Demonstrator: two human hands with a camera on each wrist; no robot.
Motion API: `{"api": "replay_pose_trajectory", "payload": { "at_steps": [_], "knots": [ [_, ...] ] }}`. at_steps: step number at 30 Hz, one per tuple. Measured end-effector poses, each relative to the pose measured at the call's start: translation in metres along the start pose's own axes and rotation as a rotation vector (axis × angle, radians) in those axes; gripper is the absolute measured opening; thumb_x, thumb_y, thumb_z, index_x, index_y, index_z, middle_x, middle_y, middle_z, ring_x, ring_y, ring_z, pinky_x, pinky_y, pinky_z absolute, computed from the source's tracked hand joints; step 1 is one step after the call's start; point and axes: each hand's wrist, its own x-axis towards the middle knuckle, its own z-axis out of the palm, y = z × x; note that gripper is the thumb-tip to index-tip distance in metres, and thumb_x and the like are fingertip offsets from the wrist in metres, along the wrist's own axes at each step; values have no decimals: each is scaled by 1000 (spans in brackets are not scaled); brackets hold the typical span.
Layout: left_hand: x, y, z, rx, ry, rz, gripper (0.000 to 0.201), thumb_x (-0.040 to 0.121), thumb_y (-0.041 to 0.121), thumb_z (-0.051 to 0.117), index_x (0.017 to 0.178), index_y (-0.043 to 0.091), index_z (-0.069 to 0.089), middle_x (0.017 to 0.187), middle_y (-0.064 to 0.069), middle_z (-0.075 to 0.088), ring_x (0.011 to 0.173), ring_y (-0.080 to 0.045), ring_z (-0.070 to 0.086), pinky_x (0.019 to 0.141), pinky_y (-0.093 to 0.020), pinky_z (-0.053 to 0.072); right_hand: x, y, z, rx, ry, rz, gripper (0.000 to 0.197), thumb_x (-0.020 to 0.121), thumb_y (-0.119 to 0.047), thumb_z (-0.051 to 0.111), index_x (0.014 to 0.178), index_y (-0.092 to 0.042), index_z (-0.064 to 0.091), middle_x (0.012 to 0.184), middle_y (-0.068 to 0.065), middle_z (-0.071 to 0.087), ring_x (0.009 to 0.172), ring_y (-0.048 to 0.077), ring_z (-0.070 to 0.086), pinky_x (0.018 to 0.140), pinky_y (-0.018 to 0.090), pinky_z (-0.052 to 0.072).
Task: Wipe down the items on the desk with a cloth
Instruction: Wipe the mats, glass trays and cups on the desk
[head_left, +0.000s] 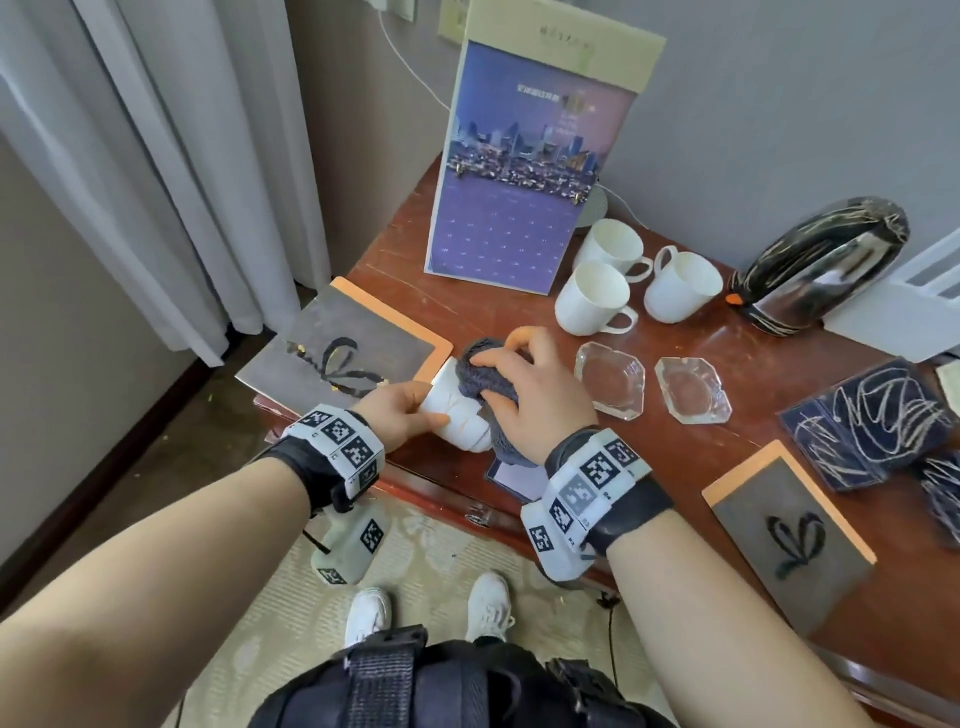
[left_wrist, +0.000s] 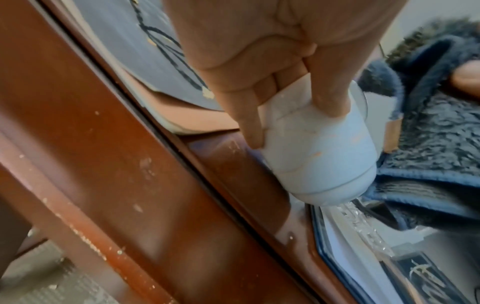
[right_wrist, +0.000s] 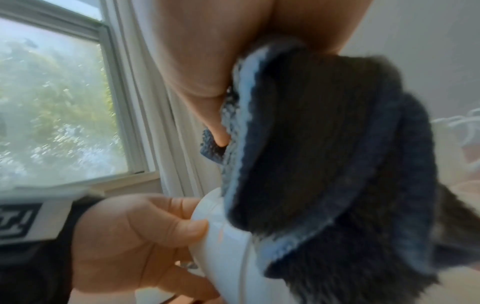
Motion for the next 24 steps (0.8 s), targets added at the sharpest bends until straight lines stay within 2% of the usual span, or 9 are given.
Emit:
{"api": "replay_pose_trajectory", "payload": {
  "at_steps": [2, 4, 7, 10, 11, 14, 18, 22, 24],
  "knots": [
    [3, -1, 0, 7, -29, 1, 51, 76, 40, 67, 115, 8, 60, 114, -9, 66, 108, -24, 60, 100, -46, 42, 10, -4, 8, -47, -71, -35, 34, 91, -18, 53, 124, -27, 56, 128, -1, 38, 101, 23, 48, 68, 30, 38],
    [8, -5, -1, 0, -45, -8, 59, 66, 48, 67, 114, 14, 58, 115, -9, 65, 109, -25, 59, 99, -48, 42, 17, -4, 17, -48, -121, -16, 35, 93, -19, 50, 125, -32, 55, 133, -7, 38, 112, 20, 43, 76, 30, 40],
    [8, -1, -3, -47, -48, -8, 52, 68, 40, 71, 115, 24, 55, 121, -8, 63, 114, -25, 57, 102, -48, 40, 24, 0, 25, 39, -139, 38, 36, 95, -21, 48, 127, -35, 55, 137, -11, 40, 117, 19, 42, 88, 28, 38],
    [10, -2, -4, -40, -21, -16, 36, 83, 16, 69, 117, 14, 58, 119, -9, 64, 113, -24, 58, 103, -46, 39, 21, 9, 23, 101, -149, 49, 35, 94, -15, 48, 123, -31, 59, 132, -11, 46, 112, 19, 48, 86, 29, 42],
    [10, -3, -4, -40, -14, -14, 34, 84, 13, 67, 117, 13, 59, 118, -9, 64, 112, -24, 58, 103, -45, 39, 18, 13, 22, 106, -154, 47, 35, 93, -14, 49, 121, -30, 61, 130, -11, 47, 110, 18, 49, 85, 30, 42],
    [13, -8, -3, -57, -13, -5, 34, 82, 9, 68, 116, 10, 60, 116, -9, 65, 111, -24, 59, 104, -44, 39, 6, 21, 17, 61, -183, 31, 33, 92, -10, 48, 116, -27, 64, 124, -9, 50, 105, 19, 51, 80, 30, 43],
    [14, -8, -3, -109, -18, -2, 32, 82, 5, 67, 113, 9, 59, 116, -13, 64, 110, -25, 59, 105, -43, 39, 15, 17, -1, -75, -297, 83, 33, 90, -13, 48, 116, -27, 62, 124, -6, 48, 104, 20, 53, 83, 30, 43],
    [17, -9, -7, -83, -53, 3, 31, 84, 9, 65, 115, 10, 60, 117, -9, 65, 109, -20, 59, 102, -38, 41, 34, -6, 6, 2, -159, 45, 33, 93, -16, 45, 121, -29, 58, 124, -6, 44, 97, 20, 52, 81, 34, 45],
    [17, -8, -8, -70, -73, 8, 27, 85, 10, 64, 112, 14, 60, 114, -6, 65, 109, -22, 59, 100, -39, 42, 35, -10, 19, 10, -176, 17, 35, 93, -15, 46, 122, -31, 57, 128, -8, 43, 103, 23, 50, 85, 37, 45]
  ]
}}
